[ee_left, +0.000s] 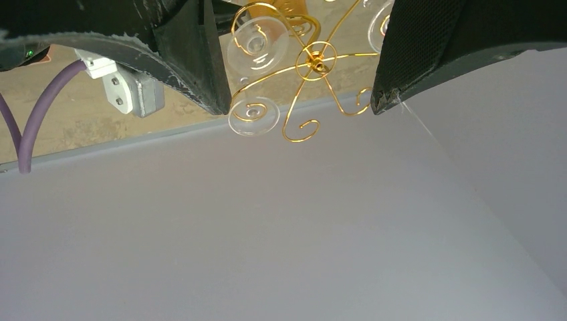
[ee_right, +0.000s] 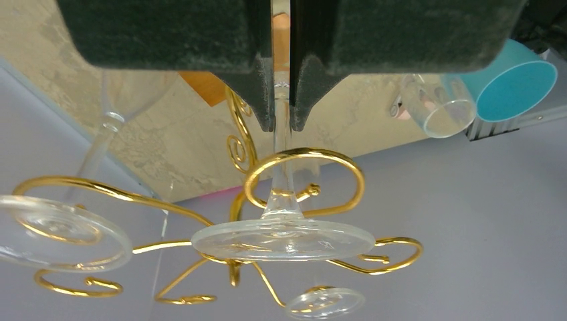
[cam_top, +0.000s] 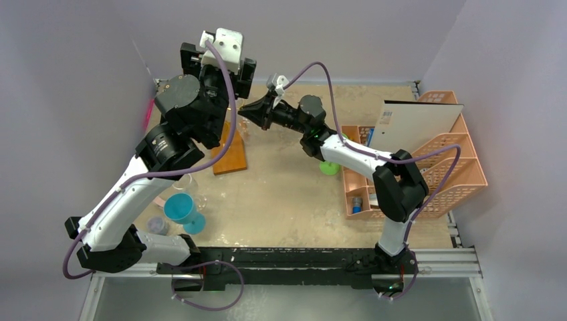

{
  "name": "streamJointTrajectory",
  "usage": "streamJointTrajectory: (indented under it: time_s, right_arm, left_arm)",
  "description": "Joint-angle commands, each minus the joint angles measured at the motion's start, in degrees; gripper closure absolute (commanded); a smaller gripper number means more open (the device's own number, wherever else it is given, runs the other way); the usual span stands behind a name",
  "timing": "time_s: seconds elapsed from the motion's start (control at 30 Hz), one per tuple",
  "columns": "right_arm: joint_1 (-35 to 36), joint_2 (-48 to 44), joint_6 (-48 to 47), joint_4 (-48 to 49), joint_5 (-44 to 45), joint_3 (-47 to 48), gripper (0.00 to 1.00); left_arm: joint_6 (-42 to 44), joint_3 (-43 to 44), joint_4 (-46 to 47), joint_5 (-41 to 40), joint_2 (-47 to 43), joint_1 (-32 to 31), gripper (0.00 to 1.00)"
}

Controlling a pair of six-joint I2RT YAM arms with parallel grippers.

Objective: Place the wine glass upside down on the wine glass rack

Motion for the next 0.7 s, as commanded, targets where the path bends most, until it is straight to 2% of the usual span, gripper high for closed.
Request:
streamJointTrajectory:
  time_s: [0.0, 0.13, 0.47, 0.67]
  right_arm:
    - [0.32, -1.15, -0.72, -0.12, 4.29, 2.61, 1.0]
    - [0.37, -0.06, -0.45, -2.65, 3.5, 4.14, 1.0]
    - [0.38, 1.71, 0.7, -2.92, 2.55, 5.09, 0.66]
    - [0.31, 0.35, 0.79, -2.6, 2.55, 3.59, 0.54]
  left_arm:
    - [-1.38, 0.54, 0.12, 0.66, -0.81, 0.02, 0.24]
    - [-1.63, 0.54, -0.04, 0.77, -0.89, 0.02, 0.24]
    - [-1.35, 1.44, -1.01, 0.51, -0.87, 0.02, 0.24]
    - [-2.12, 1.91, -1.6, 0.89, -0.83, 0.02, 0.24]
